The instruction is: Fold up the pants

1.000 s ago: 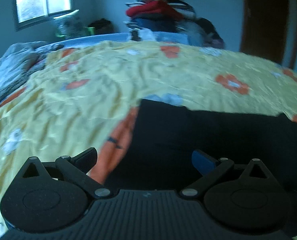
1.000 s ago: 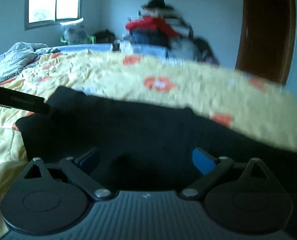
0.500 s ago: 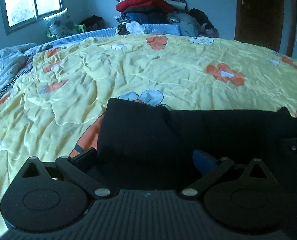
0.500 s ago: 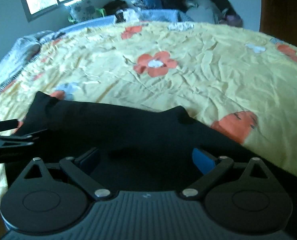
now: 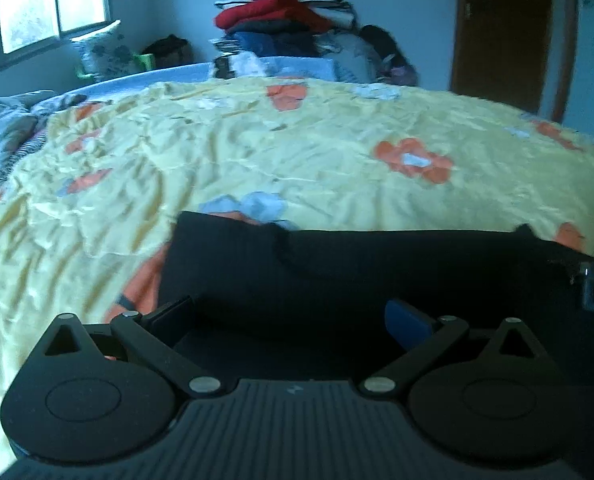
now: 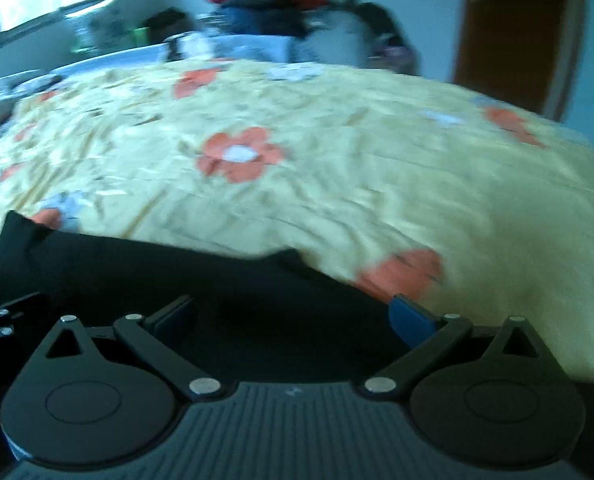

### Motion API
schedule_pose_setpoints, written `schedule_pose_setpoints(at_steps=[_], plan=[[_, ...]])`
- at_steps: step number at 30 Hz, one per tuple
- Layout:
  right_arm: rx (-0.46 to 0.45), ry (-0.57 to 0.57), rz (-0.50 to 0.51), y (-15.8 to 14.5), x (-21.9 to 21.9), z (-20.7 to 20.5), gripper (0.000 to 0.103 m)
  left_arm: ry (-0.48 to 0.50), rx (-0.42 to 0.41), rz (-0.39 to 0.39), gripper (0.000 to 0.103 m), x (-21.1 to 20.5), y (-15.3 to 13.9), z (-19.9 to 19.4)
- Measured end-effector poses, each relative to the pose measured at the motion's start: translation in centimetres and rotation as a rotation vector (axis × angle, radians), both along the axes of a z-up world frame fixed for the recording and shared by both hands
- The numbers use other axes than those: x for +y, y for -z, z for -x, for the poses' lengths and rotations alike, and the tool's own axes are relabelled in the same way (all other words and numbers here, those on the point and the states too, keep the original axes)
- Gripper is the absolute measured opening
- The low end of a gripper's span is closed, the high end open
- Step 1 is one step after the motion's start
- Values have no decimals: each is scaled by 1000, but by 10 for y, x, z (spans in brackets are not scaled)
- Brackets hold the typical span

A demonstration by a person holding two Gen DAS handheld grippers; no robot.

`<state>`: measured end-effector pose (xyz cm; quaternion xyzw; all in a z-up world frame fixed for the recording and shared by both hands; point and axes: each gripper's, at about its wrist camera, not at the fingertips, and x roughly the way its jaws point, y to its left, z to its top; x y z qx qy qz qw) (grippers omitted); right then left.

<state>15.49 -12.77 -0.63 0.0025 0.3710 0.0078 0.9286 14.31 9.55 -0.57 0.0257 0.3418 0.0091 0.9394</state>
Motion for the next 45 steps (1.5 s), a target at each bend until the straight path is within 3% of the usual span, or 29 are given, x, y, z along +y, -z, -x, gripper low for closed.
schedule_pose_setpoints(at_steps=[6, 10, 13, 16, 21, 26, 30, 35, 45], plan=[[42, 144, -20, 17, -27, 38, 103, 88, -11, 6, 102, -28, 3, 14], [34, 158, -12, 24, -35, 49, 103, 119, -48, 28, 102, -42, 6, 28], [24, 140, 11, 27, -32, 50, 103, 161, -27, -17, 102, -57, 15, 30], [32, 142, -5, 23, -36, 54, 103, 155, -15, -68, 102, -64, 20, 32], [8, 165, -25, 12, -43, 86, 103, 151, -32, -39, 103, -58, 9, 42], [6, 171, -14, 28, -46, 109, 103, 110, -5, -27, 103, -56, 23, 47], [-31, 171, 13, 31, -41, 113, 103, 121, -34, -78, 103, -62, 26, 53], [-114, 169, 20, 40, -39, 123, 103, 120, -72, -61, 103, -58, 31, 59], [-123, 179, 18, 40, -37, 126, 103, 102, -94, -68, 103, -59, 33, 65]])
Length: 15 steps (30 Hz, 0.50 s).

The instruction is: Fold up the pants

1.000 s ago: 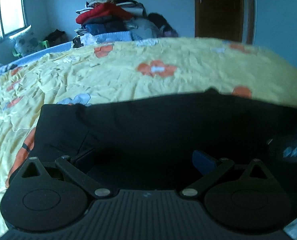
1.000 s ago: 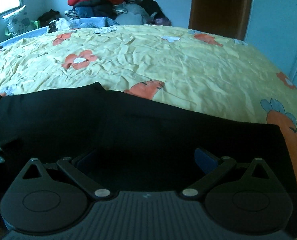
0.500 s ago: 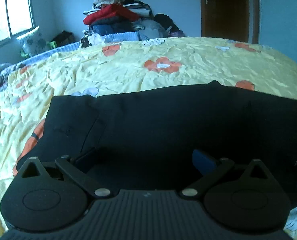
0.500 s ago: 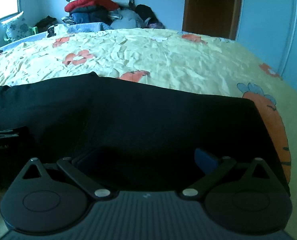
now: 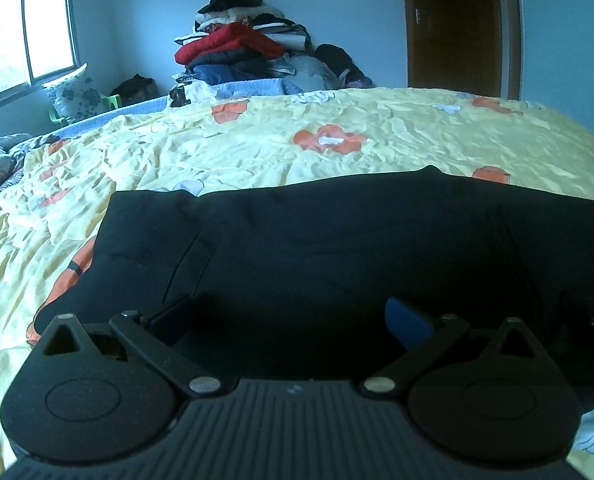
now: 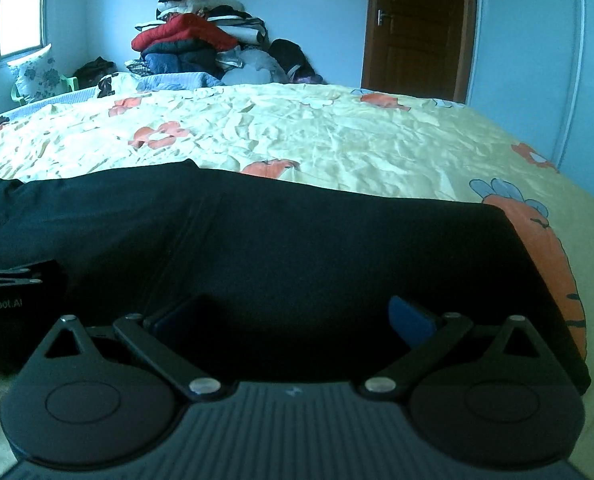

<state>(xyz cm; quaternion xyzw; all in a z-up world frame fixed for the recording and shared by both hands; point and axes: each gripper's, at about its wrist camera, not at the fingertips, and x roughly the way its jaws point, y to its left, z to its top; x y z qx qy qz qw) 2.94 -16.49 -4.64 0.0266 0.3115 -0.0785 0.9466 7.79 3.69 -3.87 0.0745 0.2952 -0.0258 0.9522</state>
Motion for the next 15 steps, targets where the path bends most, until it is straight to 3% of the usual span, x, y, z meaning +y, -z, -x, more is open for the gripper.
schedule_pose_setpoints(at_steps=[15], plan=[[0, -1, -3, 0, -1, 0, 103, -2, 1, 15, 103, 1, 0, 0]])
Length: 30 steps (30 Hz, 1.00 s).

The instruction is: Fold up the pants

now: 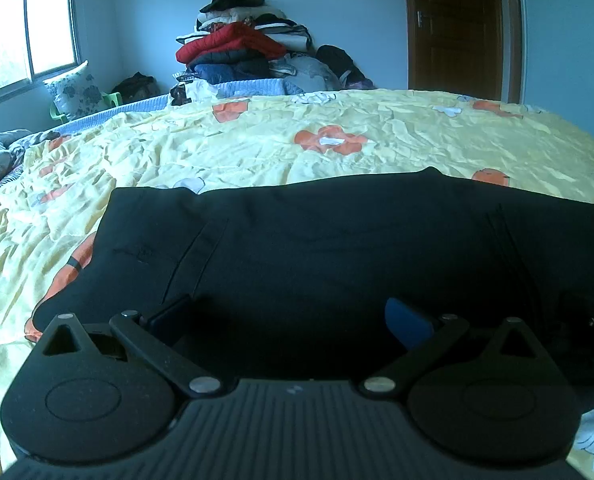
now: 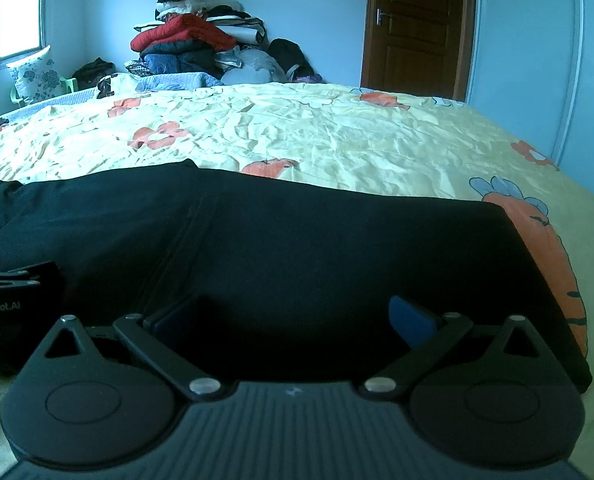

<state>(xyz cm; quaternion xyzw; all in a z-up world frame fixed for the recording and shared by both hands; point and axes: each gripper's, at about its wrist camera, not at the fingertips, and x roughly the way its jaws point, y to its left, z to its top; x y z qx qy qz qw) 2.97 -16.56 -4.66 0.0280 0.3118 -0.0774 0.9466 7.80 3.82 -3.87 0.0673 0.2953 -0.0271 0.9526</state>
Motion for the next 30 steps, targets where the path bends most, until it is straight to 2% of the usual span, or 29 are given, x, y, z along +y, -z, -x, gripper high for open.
schedule_pose_setpoints(at_steps=[14, 18, 21, 23, 26, 30], plan=[[-4, -2, 6, 0, 3, 2, 103, 34, 7, 11, 103, 5, -3, -1], [-43, -32, -16, -7, 12, 6, 103, 29, 9, 4, 103, 16, -9, 1], [-106, -119, -30, -22, 35, 7, 103, -34, -3, 2, 103, 39, -18, 2], [-144, -217, -7, -32, 59, 5, 103, -103, -9, 32, 103, 65, -25, 0], [-159, -369, 90, -40, 104, -2, 103, -231, -10, 72, 103, 109, -35, -3], [-179, -524, 248, -38, 166, -7, 103, -388, -9, 73, 103, 161, -46, -8]])
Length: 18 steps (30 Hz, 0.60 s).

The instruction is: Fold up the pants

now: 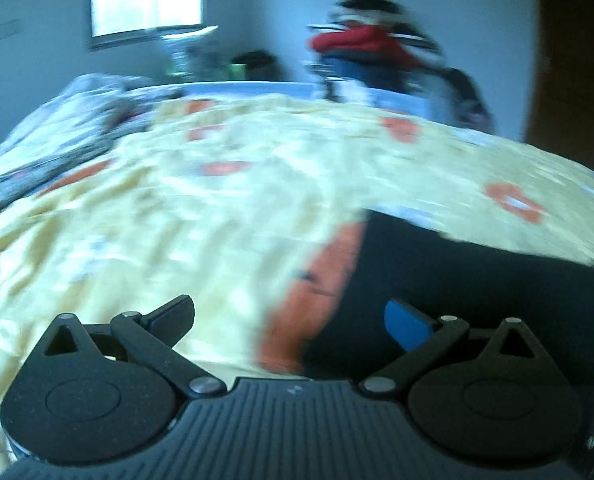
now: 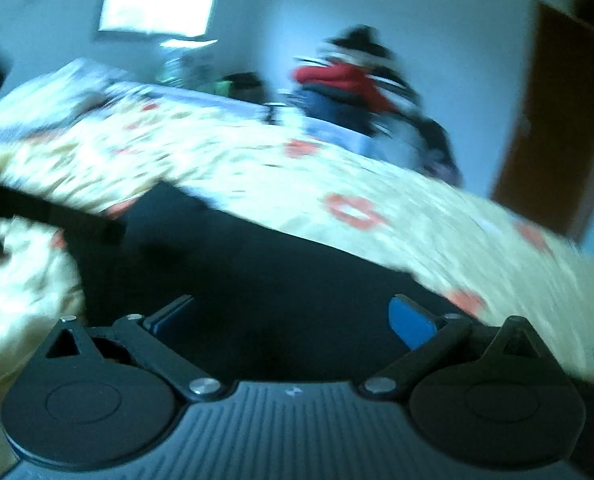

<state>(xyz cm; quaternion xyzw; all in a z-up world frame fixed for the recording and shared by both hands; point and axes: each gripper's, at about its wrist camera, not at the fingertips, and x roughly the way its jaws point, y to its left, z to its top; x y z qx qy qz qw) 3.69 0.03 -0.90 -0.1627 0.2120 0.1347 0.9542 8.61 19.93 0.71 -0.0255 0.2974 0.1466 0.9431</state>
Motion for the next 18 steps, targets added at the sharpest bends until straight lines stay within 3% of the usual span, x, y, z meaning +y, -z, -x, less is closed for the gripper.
schedule_pose_setpoints(at_steps=[5, 8, 9, 15, 18], plan=[[-108, -159, 205, 12, 68, 11, 103, -135, 36, 28, 103, 52, -7, 2], [-183, -221, 336, 23, 96, 18, 101, -223, 49, -4, 103, 70, -10, 7], [-208, -240, 378, 27, 104, 21, 96, -233, 45, -16, 103, 74, -11, 10], [-163, -293, 466, 41, 129, 15, 73, -218, 53, -6, 103, 81, -12, 7], [-152, -322, 489, 46, 130, 19, 71, -166, 68, 22, 103, 75, -8, -3]])
